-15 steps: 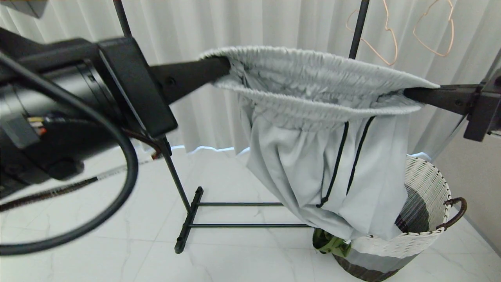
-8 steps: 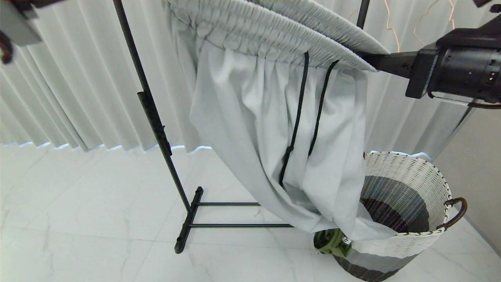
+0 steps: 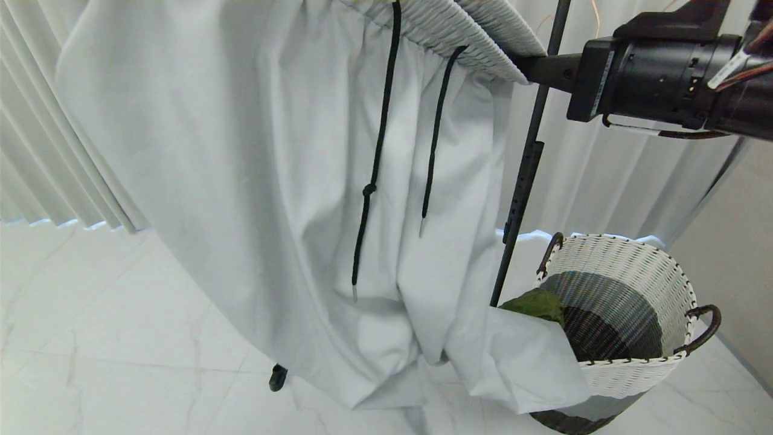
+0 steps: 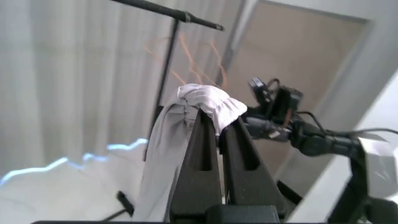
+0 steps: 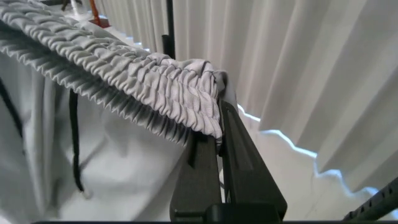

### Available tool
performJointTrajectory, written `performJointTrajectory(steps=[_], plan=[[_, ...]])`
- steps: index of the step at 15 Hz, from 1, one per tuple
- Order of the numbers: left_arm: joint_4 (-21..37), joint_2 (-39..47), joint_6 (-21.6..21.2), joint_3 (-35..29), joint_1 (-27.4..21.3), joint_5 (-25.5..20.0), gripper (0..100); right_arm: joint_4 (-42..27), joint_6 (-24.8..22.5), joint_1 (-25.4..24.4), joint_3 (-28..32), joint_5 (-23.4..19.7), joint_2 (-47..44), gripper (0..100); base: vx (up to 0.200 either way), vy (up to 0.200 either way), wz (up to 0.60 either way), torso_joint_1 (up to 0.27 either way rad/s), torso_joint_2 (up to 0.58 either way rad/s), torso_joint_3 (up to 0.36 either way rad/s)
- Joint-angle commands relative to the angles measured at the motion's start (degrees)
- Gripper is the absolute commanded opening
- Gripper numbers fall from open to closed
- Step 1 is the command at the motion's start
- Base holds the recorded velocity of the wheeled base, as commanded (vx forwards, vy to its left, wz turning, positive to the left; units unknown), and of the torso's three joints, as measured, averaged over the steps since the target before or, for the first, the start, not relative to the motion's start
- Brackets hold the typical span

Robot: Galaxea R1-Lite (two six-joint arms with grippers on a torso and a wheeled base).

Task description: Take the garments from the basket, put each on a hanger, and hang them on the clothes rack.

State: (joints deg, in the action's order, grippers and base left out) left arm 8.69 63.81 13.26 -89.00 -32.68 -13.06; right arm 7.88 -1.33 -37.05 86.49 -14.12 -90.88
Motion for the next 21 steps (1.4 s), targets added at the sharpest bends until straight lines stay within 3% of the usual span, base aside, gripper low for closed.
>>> performJointTrajectory(steps=[1,6,8,10,12,15,18,21], plan=[[0.98,-0.52,-0.08,0.5,2.01,0.05,0,-0.05,-0.08,-0.48,0.7,0.14,-1.49,0,0.0,0.0,0.0,0.0,0.0,0.0],[2.82,0.53,-4.74,4.89,2.01,-0.04,0,-2.6,-0.17,1.01,-0.18,1.2,1.32,0,0.0,0.0,0.0,0.0,0.0,0.0],[4.14,0.71,-9.48,9.11,-0.98,0.05,0,-7.26,-0.25,1.45,-0.45,3.66,3.96,0,0.0,0.0,0.0,0.0,0.0,0.0],[4.14,2.29,-10.89,11.04,-5.55,0.58,0,-10.51,-0.17,2.42,-2.38,5.24,7.12,0,0.0,0.0,0.0,0.0,0.0,0.0],[4.14,5.98,-10.8,11.57,-10.82,5.15,0,-10.86,-0.17,3.47,-6.69,5.42,10.64,0,0.0,0.0,0.0,0.0,0.0,0.0],[4.05,11.69,-10.8,12.89,-14.51,13.58,0,-12.62,-0.08,5.49,-12.49,5.59,15.82,0,0.0,0.0,0.0,0.0,0.0,0.0],[4.05,14.24,-12.3,12.89,-15.48,16.13,0,-17.1,-0.17,6.81,-15.13,7.44,20.13,0,0.0,0.0,0.0,0.0,0.0,0.0],[3.79,15.91,-15.2,11.75,-15.83,22.46,0,-19.3,-0.25,6.81,-14.51,10.95,21.18,0,0.0,0.0,0.0,0.0,0.0,0.0]])
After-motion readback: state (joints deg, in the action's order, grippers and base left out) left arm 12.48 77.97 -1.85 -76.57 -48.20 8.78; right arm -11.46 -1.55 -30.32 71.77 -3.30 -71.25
